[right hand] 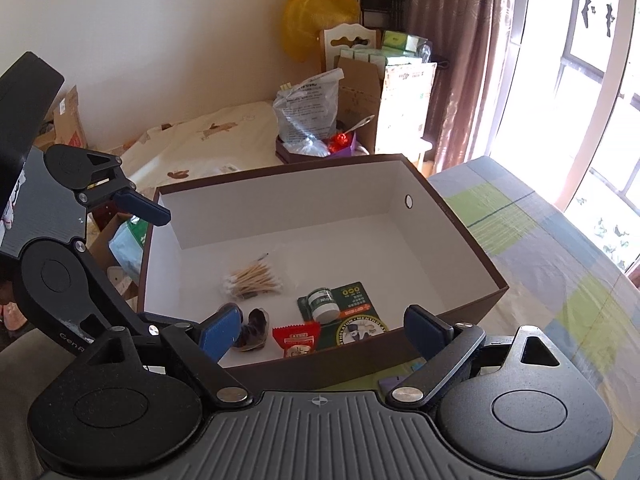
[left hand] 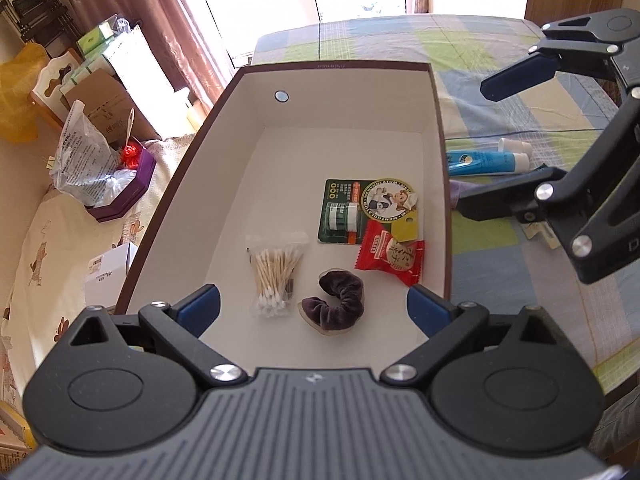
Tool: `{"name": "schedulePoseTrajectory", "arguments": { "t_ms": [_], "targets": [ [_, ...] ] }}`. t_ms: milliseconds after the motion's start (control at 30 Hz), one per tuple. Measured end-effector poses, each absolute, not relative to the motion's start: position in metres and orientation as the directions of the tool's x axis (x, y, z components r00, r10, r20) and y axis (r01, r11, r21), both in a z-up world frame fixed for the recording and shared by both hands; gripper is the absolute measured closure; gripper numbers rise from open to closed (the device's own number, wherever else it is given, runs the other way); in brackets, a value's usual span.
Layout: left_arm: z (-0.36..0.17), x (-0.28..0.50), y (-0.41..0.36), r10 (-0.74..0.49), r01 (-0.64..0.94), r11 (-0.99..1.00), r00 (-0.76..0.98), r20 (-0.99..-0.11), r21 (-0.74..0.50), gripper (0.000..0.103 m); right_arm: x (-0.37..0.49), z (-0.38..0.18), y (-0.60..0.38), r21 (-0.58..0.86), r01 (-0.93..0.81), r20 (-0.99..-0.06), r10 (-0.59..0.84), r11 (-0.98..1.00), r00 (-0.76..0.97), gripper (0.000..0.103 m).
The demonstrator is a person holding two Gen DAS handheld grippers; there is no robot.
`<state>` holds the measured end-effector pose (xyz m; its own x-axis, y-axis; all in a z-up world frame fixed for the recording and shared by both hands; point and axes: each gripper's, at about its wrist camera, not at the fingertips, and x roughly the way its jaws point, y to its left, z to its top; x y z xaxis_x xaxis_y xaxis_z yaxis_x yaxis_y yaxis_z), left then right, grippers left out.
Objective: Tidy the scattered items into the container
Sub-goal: 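Withdraw both grippers from the box toward the remaining items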
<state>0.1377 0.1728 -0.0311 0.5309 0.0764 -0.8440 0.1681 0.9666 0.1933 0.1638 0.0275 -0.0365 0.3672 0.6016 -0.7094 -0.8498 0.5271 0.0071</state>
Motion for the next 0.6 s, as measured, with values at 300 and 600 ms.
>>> {"name": "schedulePoseTrajectory", "arguments": {
  "t_ms": [300, 600],
  "targets": [
    [-0.001, 0.118, 0.149, 0.047, 0.183, 0.964, 0.596, -0.801, 0.193, 0.005, 0.154, -0.010, -0.030, 0.062, -0.780, -0.644, 0.622, 0.623, 0.445, 0.009],
    [0.014, 0.103, 0.107, -0.036, 0.242, 0.955, 0.667, -0.745, 0.171, 0.006, 0.134, -0.006, -0.118, 0.117, -0.626, -0.640, 0.540, 0.771, 0.546, 0.009]
  ]
}}
